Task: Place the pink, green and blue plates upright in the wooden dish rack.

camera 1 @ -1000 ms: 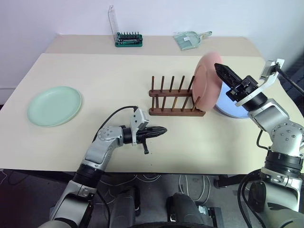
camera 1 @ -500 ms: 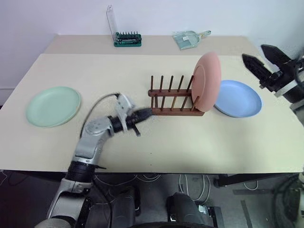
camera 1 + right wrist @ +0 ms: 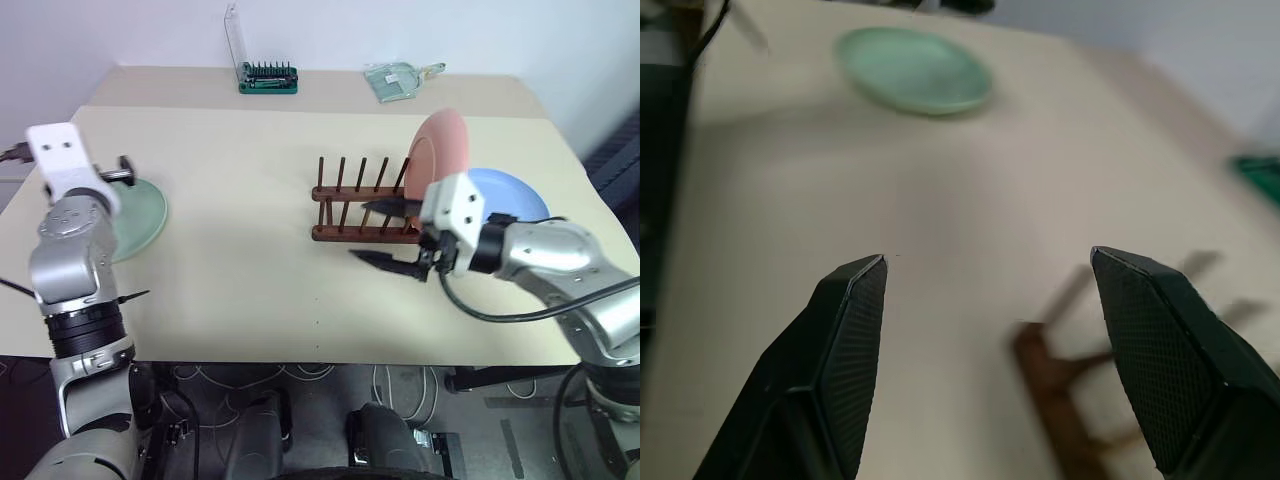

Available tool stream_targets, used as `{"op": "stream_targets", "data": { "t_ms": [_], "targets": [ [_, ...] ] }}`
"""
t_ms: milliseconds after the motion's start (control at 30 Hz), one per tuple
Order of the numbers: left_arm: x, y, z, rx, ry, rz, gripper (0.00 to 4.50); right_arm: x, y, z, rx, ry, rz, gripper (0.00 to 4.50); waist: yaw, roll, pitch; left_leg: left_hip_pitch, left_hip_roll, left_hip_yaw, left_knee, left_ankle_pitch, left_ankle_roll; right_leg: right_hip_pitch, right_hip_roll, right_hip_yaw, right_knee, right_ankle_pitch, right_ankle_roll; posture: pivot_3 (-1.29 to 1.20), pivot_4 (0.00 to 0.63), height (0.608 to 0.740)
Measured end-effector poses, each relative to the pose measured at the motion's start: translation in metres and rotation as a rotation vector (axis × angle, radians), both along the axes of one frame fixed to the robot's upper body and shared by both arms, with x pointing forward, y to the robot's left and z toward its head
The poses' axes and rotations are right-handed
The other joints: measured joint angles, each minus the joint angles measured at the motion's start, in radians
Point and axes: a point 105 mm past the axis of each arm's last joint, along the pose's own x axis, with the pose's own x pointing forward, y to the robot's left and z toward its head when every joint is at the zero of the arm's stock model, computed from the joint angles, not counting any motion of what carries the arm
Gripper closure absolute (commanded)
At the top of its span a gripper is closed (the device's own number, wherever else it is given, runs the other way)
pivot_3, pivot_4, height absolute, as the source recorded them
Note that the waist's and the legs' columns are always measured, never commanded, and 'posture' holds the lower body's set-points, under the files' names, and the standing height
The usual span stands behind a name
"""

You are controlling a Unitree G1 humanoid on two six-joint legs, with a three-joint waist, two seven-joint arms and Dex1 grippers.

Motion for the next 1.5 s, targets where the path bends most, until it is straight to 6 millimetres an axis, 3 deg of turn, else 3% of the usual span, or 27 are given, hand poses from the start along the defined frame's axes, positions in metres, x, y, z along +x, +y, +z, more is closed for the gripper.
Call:
{"op": "stream_targets", "data": {
  "t_ms": [67,167,400,533,733,900,1033,1200,1267,1367,1500],
  "targets": [
    [-0.016,0.020,-0.016,-0.049,0.064,0.106,0.04,0.003,0.001,-0.003,0.002,0.001,-0.002,1.19,0.002,-0.001,0.001,0.000,-0.001,0.000,0.000,0.000,0.000,0.000,-0.001,0.000,0.000,0.000,0.000,0.00,0.150,0.732],
    [-0.032,0.034,-0.037,-0.127,0.127,0.212,0.04,0.010,-0.002,-0.008,-0.003,0.008,-0.027,1.19,0.004,-0.005,0.002,0.000,-0.001,0.000,0.000,0.000,-0.001,0.000,-0.001,-0.001,0.000,0.000,0.000,0.00,0.150,0.732],
    [-0.041,0.035,-0.074,-0.366,0.184,0.279,0.04,0.014,-0.001,-0.015,0.010,0.008,-0.044,1.19,0.000,-0.006,0.002,0.001,-0.001,-0.001,0.000,0.000,-0.002,0.000,-0.001,-0.001,0.001,0.000,0.000,0.00,0.150,0.732],
    [-0.040,0.031,-0.082,-0.440,0.167,0.279,1.34,0.014,-0.003,-0.020,0.007,0.018,-0.059,1.19,0.000,-0.007,0.002,0.001,-0.001,-0.001,0.000,0.001,-0.002,0.000,-0.001,-0.001,0.001,0.000,0.000,0.00,0.150,0.732],
    [-0.033,0.026,-0.078,-0.454,0.119,0.259,4.36,0.015,-0.006,-0.025,0.005,0.027,-0.079,1.19,0.000,-0.007,0.002,0.001,-0.001,-0.001,0.000,0.001,-0.002,0.001,-0.001,-0.001,0.001,0.000,0.000,0.00,0.150,0.732],
    [-0.015,0.015,-0.057,-0.436,0.013,0.154,4.45,0.016,-0.007,-0.025,-0.001,0.011,-0.099,1.19,0.002,-0.007,0.002,0.001,-0.001,0.000,0.000,0.001,-0.003,0.001,-0.002,-0.001,0.001,0.000,0.000,0.00,0.150,0.732],
    [0.012,-0.023,-0.026,-0.399,-0.149,-0.061,4.45,0.023,-0.007,-0.013,-0.019,-0.076,-0.129,1.19,0.003,-0.009,0.003,0.001,-0.001,0.000,0.000,0.001,-0.003,0.001,-0.002,-0.001,0.001,0.000,0.000,0.00,0.150,0.732],
    [0.028,-0.096,0.067,-0.238,-0.462,-0.400,4.45,0.044,-0.002,0.015,-0.094,-0.319,-0.196,1.19,-0.002,-0.010,0.004,0.001,-0.001,0.001,0.000,0.001,-0.003,0.000,-0.001,-0.001,0.001,0.000,0.000,0.00,0.150,0.732],
    [0.027,-0.130,0.093,-0.201,-0.539,-0.526,4.45,0.055,0.000,0.021,-0.137,-0.414,-0.228,1.19,-0.001,-0.010,0.004,0.001,-0.001,0.001,0.000,0.001,-0.003,0.001,-0.001,-0.001,0.001,0.000,0.000,0.00,0.150,0.732],
    [0.024,-0.177,0.105,-0.154,-0.563,-0.690,4.45,0.067,0.005,0.031,-0.202,-0.569,-0.260,1.19,-0.002,-0.009,0.004,0.001,-0.001,0.001,0.000,0.002,-0.003,0.000,0.000,-0.001,0.001,0.000,0.000,0.00,0.150,0.732],
    [0.021,-0.211,0.105,-0.152,-0.549,-0.795,4.45,0.078,0.007,0.045,-0.283,-0.783,-0.304,1.19,-0.003,-0.009,0.004,0.001,0.000,0.001,0.000,0.002,-0.004,0.000,0.001,-0.001,0.001,0.000,0.000,0.00,0.150,0.732]
  ]
}}
